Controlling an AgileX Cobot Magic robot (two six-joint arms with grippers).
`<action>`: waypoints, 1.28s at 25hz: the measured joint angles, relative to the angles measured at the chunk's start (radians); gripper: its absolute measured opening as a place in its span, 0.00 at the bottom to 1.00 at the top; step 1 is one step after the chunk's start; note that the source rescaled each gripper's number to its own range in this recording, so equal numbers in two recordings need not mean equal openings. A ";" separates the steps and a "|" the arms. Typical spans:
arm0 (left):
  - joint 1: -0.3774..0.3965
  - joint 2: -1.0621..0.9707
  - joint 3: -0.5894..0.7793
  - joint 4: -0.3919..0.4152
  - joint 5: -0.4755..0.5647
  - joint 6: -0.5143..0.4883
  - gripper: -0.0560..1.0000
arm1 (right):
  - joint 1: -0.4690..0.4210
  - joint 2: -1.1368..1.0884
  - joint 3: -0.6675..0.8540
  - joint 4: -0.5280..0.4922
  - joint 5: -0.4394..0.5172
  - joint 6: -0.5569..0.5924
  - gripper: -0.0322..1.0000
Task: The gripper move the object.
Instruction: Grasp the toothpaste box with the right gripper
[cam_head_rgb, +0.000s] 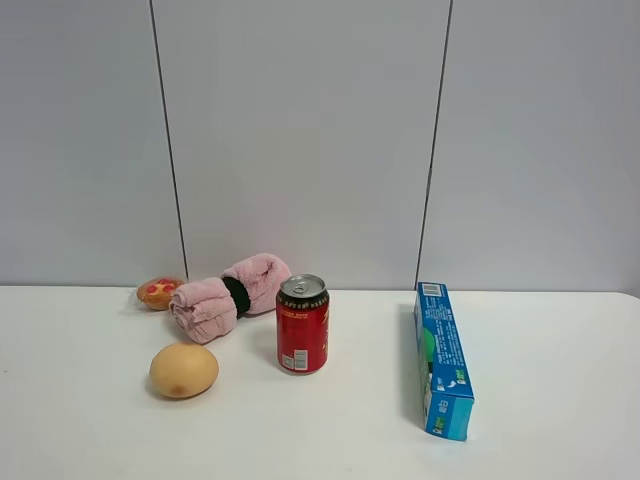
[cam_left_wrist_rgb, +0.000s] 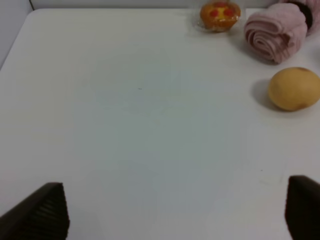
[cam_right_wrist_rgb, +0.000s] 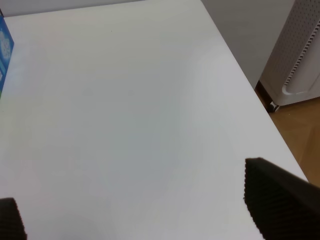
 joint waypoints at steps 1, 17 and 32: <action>0.000 0.000 0.000 0.000 0.000 0.000 1.00 | 0.000 0.000 0.000 0.000 0.000 0.000 0.80; 0.000 0.000 0.000 0.000 0.000 -0.001 1.00 | 0.000 0.000 0.000 0.000 0.000 0.000 0.80; 0.000 0.000 0.000 0.000 0.000 -0.001 1.00 | 0.000 0.000 0.000 0.000 0.000 0.000 0.80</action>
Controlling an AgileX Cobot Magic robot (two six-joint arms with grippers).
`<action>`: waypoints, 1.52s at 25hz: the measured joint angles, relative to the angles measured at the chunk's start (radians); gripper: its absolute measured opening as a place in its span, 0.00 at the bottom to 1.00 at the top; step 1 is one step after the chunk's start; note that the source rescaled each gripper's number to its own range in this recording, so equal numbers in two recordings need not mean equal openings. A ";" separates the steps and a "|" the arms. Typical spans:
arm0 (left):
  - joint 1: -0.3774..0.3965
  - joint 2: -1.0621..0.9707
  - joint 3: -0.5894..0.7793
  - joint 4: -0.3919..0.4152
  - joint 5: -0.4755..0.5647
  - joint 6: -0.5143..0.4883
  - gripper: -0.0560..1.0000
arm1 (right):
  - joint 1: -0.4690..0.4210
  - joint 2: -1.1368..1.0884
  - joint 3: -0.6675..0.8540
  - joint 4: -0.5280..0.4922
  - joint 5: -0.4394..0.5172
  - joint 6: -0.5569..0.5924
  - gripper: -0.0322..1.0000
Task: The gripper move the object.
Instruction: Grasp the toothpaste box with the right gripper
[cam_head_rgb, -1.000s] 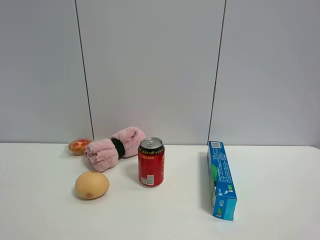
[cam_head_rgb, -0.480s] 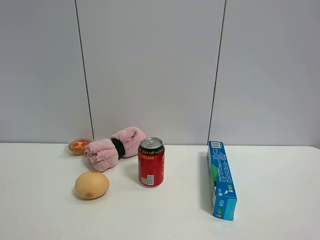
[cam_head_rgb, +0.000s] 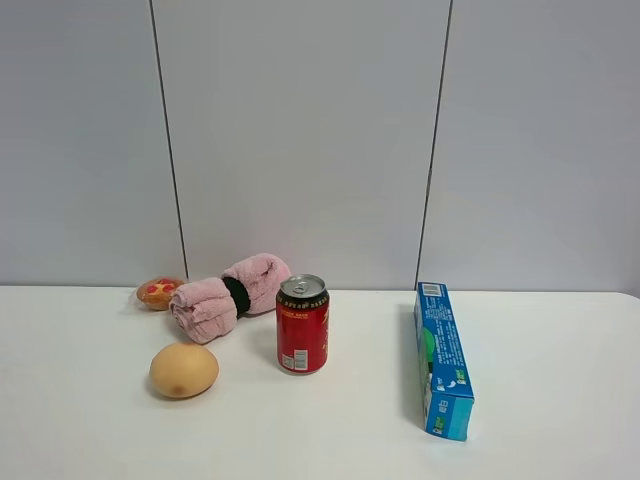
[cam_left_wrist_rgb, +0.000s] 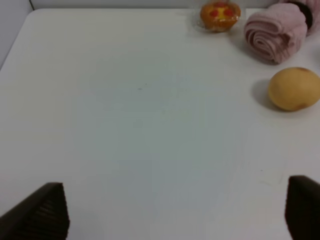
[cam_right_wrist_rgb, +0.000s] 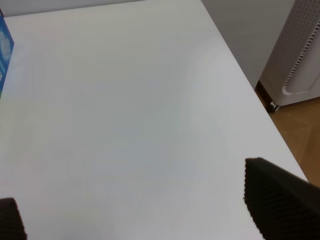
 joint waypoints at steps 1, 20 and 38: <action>0.000 0.000 0.000 0.000 0.000 0.000 1.00 | 0.000 0.000 0.000 0.000 0.000 0.000 0.80; 0.000 0.000 0.000 0.001 0.000 0.000 1.00 | 0.000 0.000 0.000 -0.011 0.000 0.000 0.80; 0.000 0.000 0.000 0.001 0.000 0.000 1.00 | 0.142 1.022 -0.542 0.045 -0.202 -0.034 0.89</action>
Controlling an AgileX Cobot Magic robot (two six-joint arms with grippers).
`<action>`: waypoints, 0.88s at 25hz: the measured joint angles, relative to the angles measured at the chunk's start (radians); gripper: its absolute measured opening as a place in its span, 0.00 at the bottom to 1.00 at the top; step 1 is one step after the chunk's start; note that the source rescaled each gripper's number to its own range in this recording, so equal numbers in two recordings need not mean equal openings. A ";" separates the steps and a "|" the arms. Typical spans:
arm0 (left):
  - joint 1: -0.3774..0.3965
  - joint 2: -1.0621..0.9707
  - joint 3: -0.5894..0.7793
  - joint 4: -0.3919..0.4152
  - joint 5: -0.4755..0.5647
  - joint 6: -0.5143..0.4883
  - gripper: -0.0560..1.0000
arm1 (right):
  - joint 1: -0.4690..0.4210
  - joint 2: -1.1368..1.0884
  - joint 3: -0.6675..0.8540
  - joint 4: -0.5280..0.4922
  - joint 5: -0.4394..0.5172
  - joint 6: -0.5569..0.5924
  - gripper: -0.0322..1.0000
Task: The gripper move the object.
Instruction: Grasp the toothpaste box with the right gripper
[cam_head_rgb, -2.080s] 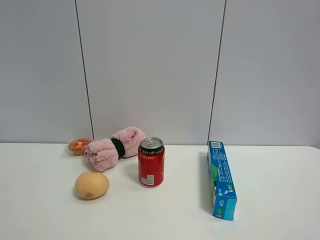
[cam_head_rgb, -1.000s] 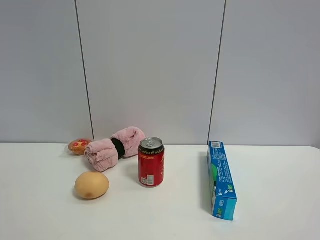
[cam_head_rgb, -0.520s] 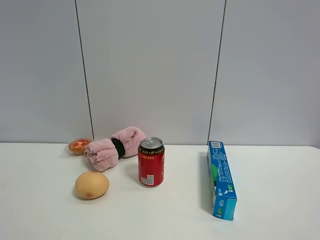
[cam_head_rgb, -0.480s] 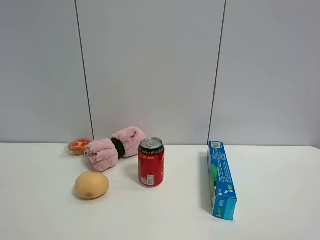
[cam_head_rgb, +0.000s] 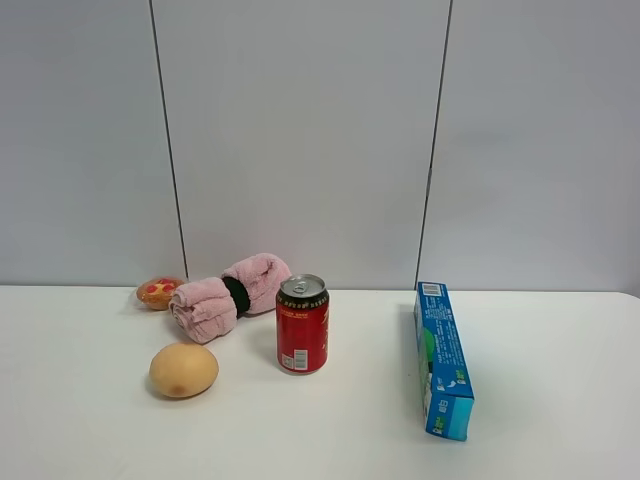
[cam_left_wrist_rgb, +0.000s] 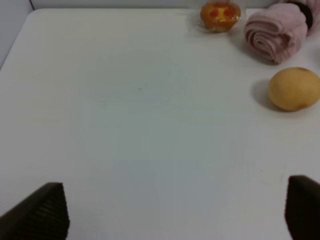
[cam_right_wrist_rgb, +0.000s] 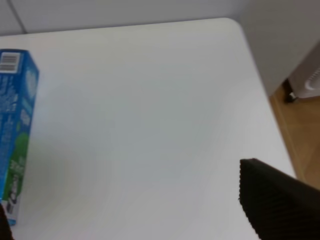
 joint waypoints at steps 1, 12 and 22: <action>0.000 0.000 0.000 0.000 0.000 0.000 1.00 | 0.046 0.065 -0.021 0.000 -0.017 0.008 0.93; 0.000 0.000 0.000 0.000 0.000 0.000 1.00 | 0.233 0.651 -0.207 0.015 -0.086 0.358 1.00; 0.000 0.000 0.000 0.000 0.000 0.000 1.00 | 0.293 0.900 -0.235 -0.019 -0.161 0.478 1.00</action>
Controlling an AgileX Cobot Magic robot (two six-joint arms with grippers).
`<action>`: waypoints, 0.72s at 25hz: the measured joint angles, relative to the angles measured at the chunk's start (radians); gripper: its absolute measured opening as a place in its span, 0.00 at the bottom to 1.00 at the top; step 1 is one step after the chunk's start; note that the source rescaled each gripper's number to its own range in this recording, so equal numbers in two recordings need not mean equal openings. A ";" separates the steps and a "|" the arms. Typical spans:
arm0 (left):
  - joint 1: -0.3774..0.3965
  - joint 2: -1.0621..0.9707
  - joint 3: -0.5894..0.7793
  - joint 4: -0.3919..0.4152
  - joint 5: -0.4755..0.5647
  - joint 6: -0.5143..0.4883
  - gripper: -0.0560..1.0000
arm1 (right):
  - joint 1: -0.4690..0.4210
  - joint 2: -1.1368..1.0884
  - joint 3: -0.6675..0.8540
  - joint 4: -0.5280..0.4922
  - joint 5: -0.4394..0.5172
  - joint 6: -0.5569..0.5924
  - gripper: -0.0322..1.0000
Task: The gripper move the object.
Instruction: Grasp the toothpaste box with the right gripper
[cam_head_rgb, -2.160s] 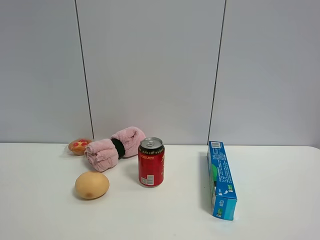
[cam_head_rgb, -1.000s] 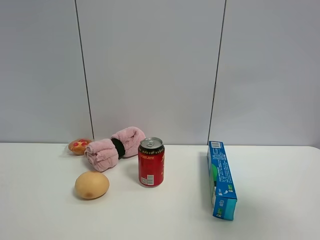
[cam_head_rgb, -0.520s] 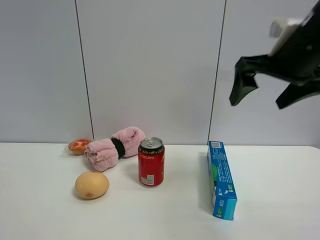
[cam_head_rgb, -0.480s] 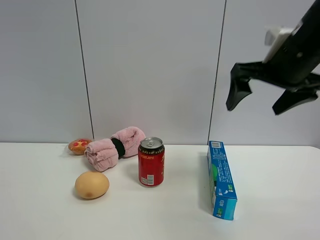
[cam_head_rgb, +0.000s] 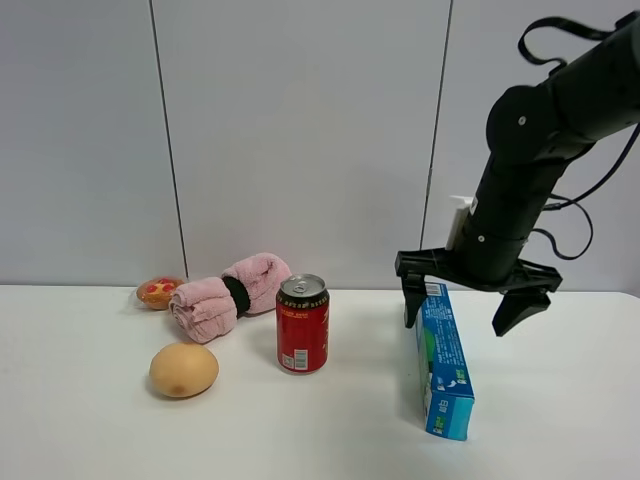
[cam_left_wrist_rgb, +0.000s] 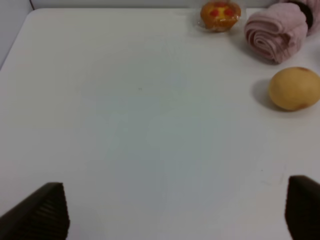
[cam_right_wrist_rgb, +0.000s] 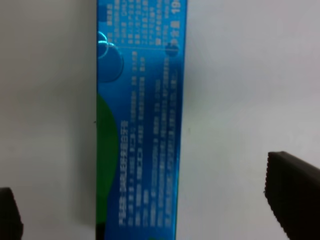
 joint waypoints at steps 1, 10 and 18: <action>0.000 0.000 0.000 0.000 0.000 0.000 1.00 | 0.000 0.020 -0.001 -0.003 -0.011 0.009 1.00; 0.000 0.000 0.000 0.000 0.000 0.000 1.00 | 0.001 0.128 -0.002 -0.164 -0.071 0.144 1.00; 0.000 0.000 0.000 0.000 0.000 0.000 1.00 | 0.001 0.147 -0.002 -0.175 -0.132 0.158 0.85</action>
